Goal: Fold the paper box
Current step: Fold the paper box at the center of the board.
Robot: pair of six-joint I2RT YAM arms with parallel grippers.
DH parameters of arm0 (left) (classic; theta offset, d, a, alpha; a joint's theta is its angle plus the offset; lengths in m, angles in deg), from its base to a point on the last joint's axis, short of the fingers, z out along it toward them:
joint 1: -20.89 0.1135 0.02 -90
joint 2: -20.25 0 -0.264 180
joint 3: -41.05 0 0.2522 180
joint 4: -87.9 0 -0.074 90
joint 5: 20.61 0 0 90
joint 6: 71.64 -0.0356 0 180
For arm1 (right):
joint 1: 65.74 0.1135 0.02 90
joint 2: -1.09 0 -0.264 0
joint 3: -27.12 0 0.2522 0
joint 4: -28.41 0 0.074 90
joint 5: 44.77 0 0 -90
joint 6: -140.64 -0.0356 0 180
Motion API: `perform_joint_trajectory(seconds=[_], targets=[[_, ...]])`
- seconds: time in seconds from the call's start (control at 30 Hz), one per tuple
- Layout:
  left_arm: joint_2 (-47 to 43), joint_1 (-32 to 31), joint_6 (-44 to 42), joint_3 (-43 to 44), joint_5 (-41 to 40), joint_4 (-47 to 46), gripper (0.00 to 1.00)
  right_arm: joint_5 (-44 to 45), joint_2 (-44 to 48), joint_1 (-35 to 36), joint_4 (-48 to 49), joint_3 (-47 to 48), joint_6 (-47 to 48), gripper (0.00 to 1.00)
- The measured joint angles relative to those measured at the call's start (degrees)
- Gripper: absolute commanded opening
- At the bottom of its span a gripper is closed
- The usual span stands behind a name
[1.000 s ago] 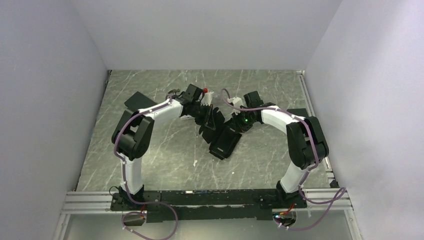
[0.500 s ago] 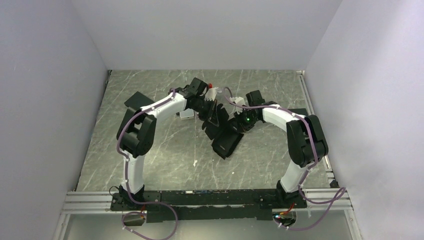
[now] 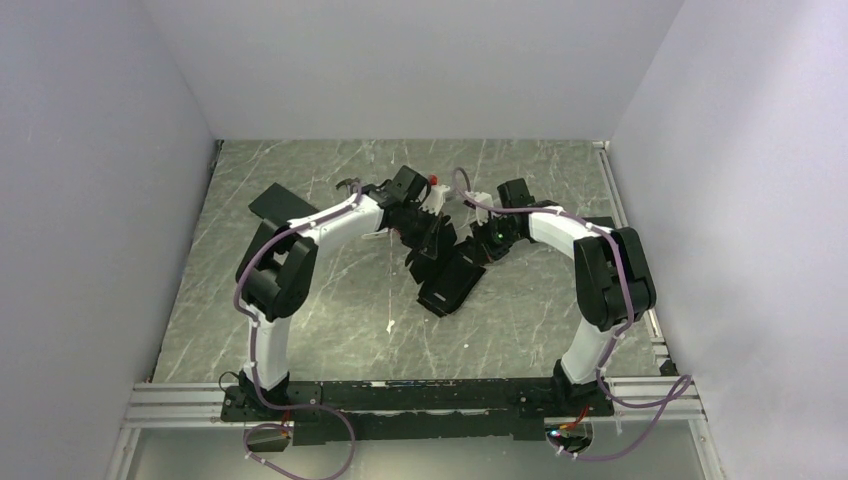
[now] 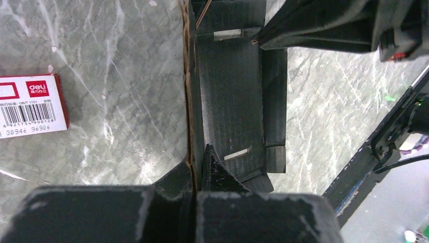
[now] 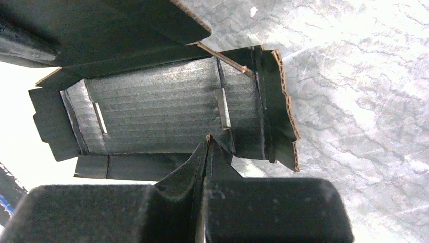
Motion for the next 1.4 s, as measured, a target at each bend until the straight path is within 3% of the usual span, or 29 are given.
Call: perform_joint_trajectory(seconds=[0.67,1.4], targets=[[-3.0,-2.4,-4.7,-3.1,-4.5,-2.9,0.0,-10.3,-5.6,-5.0,1.6,1.8,-9.0,0.0],[0.9,-4.8,-6.5,5.0,-8.7,3.3,0.0,-7.2,-6.0,-4.5,7.3,1.7,-16.7,0.0]])
